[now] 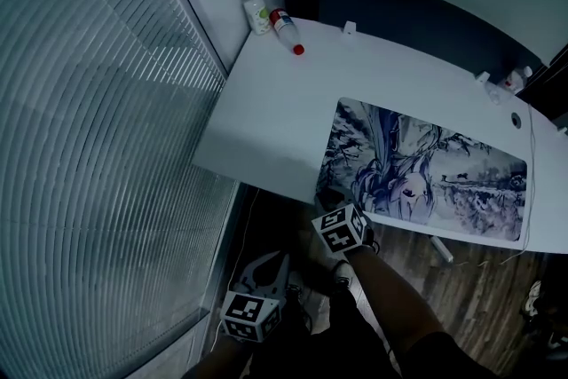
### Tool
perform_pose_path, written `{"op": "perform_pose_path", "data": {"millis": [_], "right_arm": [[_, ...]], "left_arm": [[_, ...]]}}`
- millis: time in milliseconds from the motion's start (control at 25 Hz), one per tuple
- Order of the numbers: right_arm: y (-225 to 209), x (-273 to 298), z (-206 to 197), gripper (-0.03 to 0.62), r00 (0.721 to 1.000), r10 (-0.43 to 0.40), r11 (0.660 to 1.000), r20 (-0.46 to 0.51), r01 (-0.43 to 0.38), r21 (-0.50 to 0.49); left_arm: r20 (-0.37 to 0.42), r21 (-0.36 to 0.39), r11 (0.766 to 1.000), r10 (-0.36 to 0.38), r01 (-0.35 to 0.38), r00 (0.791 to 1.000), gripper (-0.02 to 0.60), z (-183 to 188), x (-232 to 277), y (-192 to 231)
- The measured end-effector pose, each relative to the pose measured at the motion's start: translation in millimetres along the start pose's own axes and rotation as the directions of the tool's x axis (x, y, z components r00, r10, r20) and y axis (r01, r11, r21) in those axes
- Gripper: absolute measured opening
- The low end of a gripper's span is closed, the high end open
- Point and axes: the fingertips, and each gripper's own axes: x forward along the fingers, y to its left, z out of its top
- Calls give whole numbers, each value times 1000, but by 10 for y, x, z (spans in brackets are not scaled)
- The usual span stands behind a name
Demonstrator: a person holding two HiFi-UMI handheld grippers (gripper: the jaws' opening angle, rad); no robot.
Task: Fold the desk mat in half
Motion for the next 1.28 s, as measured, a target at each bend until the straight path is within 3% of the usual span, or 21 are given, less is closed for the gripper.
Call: {"op": "perform_pose_path", "data": {"millis": [80,680,1040,1280], "right_arm": [[-70,-9,-5,44,1000,-28,1000,4,28,3],[-274,-366,181,43,992,-96,981,76,82,175],[-541,-834,100,43,970,-215,942,109,177,286],[-741,-1183,-12,43,947,-307,903,93,258,344]], "left_arm": [[0,8,1000,-7,7,1000,6,18,-30,-21],[-1,78,995,-66,66,998,6,111,-228,-111],[-2,138,981,-137,136,991,6,191,-305,-286],[-9,193,953,-237,234,971,6,250,-290,-465]]}}
